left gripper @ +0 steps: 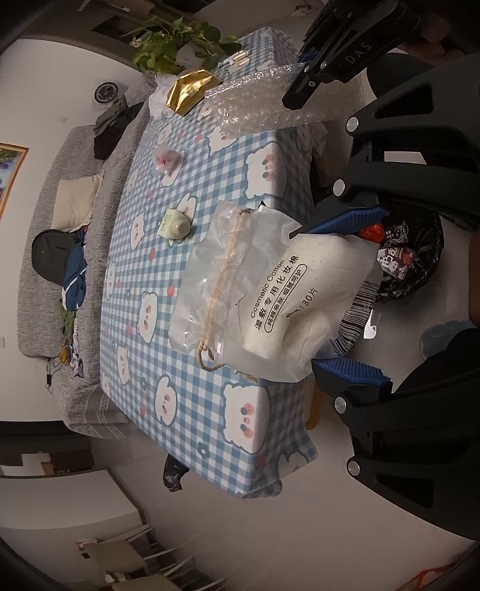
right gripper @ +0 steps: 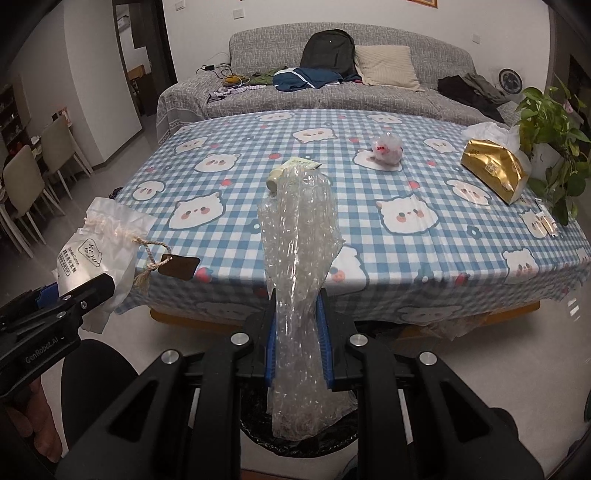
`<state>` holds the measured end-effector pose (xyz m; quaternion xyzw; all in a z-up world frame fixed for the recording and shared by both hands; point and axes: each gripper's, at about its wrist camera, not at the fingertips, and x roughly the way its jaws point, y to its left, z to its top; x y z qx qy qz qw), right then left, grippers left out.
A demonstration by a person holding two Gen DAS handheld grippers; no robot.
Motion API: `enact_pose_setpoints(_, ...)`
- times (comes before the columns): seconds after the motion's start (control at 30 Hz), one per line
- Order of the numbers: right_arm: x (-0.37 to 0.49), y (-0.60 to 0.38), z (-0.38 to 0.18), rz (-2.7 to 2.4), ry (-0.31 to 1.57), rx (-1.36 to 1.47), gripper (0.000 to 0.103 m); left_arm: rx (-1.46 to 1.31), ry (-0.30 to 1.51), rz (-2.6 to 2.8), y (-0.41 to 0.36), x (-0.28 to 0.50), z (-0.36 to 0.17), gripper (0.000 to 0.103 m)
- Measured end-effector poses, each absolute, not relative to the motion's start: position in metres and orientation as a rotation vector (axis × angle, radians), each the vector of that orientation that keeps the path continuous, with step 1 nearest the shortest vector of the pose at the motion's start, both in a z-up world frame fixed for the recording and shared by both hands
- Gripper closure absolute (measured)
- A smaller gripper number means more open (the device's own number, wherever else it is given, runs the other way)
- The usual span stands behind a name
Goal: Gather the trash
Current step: 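Carry the cotton pouch in the left tool and bubble wrap in the right tool to the bin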
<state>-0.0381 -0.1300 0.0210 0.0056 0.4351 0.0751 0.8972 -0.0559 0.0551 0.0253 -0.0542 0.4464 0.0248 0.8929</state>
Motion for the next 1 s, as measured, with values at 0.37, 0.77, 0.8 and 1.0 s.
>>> enact_pose_setpoints(0.37, -0.051, -0.136, -0.009, 0.142, 0.94, 0.015, 0.085, -0.118, 0.966, 0.058, 0.054, -0.074, -0.011, 0.047)
enact_pose_setpoints(0.77, -0.053, -0.147, -0.053, 0.106, 1.001, 0.021, 0.085, -0.115, 1.027, 0.039, 0.047, -0.071, -0.063, 0.047)
enact_pose_setpoints(0.8, -0.052, -0.148, -0.058, 0.104, 1.009, 0.021, 0.085, -0.114, 1.034, 0.038, 0.047, -0.07, -0.069, 0.047)
enact_pose_setpoints(1.0, -0.046, -0.151, -0.09, 0.095, 1.065, 0.026, 0.085, -0.12, 1.07, 0.036, 0.051, -0.063, -0.101, 0.047)
